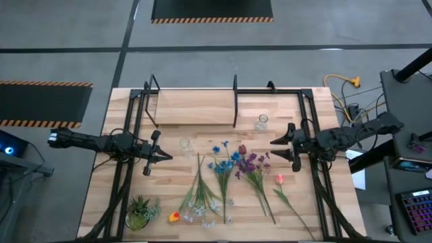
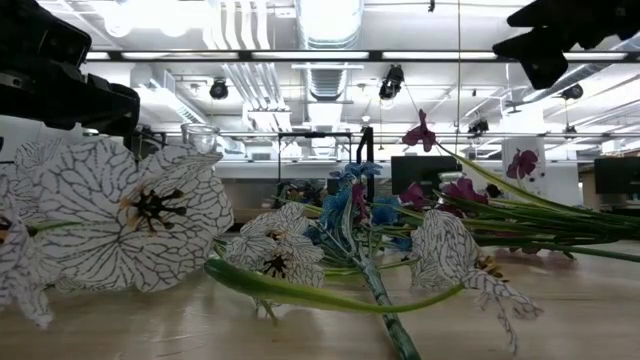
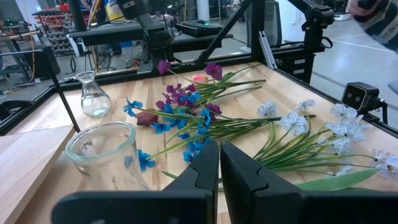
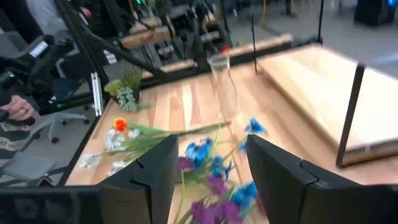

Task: Pick and place flowers into a vace then onto a shelf
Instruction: Put the pink flower into the right transparent vase

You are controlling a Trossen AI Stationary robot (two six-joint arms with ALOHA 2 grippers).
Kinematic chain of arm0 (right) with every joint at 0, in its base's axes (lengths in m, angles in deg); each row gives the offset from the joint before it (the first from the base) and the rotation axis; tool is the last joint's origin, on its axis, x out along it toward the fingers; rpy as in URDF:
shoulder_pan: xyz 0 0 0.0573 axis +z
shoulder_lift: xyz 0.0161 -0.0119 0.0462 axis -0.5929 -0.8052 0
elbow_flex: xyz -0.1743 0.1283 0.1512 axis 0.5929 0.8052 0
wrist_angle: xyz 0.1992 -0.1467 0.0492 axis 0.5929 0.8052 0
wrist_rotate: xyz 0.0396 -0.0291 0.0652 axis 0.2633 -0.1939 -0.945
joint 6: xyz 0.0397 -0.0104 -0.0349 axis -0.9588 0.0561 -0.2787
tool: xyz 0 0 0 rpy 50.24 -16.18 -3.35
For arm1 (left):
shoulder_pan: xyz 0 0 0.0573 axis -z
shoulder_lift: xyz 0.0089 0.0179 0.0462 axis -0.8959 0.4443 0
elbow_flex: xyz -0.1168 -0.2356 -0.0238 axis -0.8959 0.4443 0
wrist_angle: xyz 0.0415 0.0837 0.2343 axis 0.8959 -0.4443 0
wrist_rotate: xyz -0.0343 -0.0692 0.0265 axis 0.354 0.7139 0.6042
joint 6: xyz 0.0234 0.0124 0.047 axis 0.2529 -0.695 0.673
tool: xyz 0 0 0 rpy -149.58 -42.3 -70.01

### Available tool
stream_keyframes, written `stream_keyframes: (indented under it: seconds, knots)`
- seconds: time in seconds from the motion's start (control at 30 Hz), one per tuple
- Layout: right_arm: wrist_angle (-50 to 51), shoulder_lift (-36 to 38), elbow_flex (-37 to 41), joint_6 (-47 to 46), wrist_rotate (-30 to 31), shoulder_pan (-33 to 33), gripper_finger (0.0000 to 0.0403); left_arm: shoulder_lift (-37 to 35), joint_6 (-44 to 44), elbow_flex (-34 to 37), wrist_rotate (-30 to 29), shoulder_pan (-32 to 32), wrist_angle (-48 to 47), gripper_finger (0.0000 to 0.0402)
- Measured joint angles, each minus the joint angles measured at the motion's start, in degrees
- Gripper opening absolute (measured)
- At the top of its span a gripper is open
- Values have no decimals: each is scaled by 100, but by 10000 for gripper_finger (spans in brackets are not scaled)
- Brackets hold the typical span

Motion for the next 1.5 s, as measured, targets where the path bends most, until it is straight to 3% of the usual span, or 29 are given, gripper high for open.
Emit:
stream_keyframes:
  seconds: [0.57,0.77,0.93,1.23,1.5]
  knots:
    - [2991,-2427,-2651,-2850,-26,405,175,2,-131,0,2,-2,33,0]
    - [4416,-3314,-3552,-3836,-739,851,175,0,-133,2,2,-4,30,0]
    - [5831,-3946,-4096,-4777,-787,1399,166,0,-133,1,2,-4,26,0]
    - [6115,-4519,-3889,-6321,-867,2167,161,0,-134,0,3,-4,24,0]
    - [4977,-4686,-3029,-6756,-1145,2516,215,2,-133,0,2,-4,24,0]
